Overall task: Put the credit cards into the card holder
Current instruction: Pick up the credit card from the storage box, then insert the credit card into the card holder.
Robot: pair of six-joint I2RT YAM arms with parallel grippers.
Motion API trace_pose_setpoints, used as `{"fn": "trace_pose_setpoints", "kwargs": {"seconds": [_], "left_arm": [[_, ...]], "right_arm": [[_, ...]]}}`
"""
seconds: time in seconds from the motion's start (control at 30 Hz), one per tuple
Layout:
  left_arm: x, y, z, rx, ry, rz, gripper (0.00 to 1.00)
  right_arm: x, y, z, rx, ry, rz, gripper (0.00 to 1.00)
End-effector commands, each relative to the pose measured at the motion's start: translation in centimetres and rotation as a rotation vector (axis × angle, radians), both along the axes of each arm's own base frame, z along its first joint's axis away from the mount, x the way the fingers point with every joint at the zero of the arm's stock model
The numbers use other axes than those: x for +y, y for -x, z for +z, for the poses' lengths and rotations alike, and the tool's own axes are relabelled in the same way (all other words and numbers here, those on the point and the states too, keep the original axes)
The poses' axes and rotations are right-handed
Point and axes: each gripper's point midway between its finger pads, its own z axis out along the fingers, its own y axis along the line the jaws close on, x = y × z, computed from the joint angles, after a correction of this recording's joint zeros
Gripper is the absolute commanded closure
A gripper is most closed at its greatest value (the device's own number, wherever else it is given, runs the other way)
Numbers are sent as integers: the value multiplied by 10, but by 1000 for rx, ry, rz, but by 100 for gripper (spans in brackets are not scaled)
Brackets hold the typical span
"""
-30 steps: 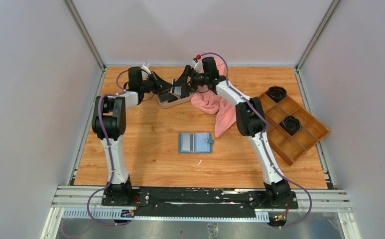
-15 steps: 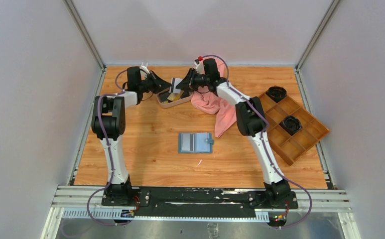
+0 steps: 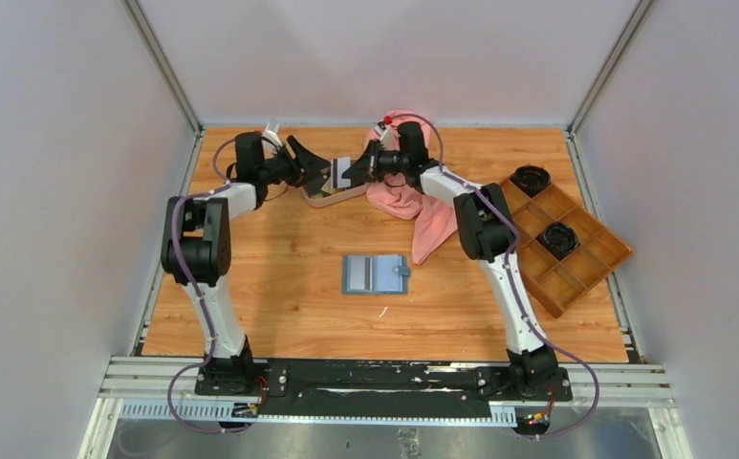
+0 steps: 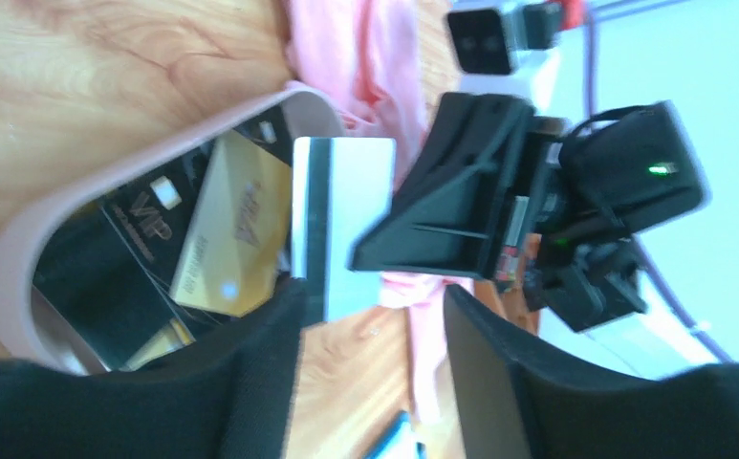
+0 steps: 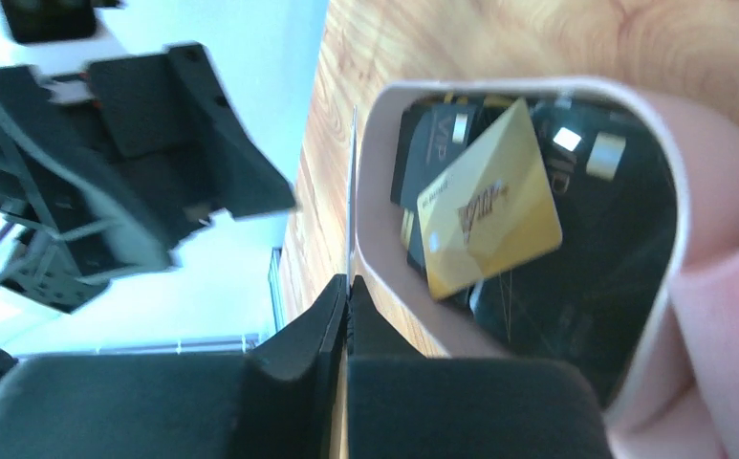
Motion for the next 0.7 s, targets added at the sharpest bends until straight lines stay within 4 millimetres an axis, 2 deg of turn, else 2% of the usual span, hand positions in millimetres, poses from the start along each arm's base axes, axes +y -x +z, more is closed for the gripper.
{"fn": "trace_pose_setpoints", "kwargs": {"seconds": [0.0, 0.03, 0.07, 0.1, 0.13, 0.23, 0.4, 0.5, 0.6, 0.67], "left_arm": [[11, 28, 77, -201, -37, 2, 36], [13, 38, 83, -221, -49, 11, 32], [15, 48, 92, -247, -60, 21, 20], [16, 59, 97, -261, -68, 29, 3], [17, 71, 105, -283, -71, 35, 0], [17, 106, 125, -339, -69, 39, 0], [15, 165, 132, -380, -42, 22, 0], [12, 195, 123, -353, -1, 18, 0], [7, 224, 106, -315, 34, -18, 0], [2, 243, 103, -336, 45, -46, 0]], "right_arm": [[-27, 22, 77, -239, -70, 107, 100], [-33, 33, 85, -279, -69, 136, 100], [-40, 43, 96, -325, -71, 161, 100], [-48, 55, 105, -369, -70, 185, 100], [-56, 69, 114, -410, -73, 218, 100], [-84, 119, 139, -523, -71, 308, 100], [-129, 201, 141, -665, 7, 431, 100], [-149, 242, 138, -697, -5, 453, 100], [-164, 272, 127, -794, 30, 444, 100], [-171, 287, 120, -861, 59, 435, 100]]}}
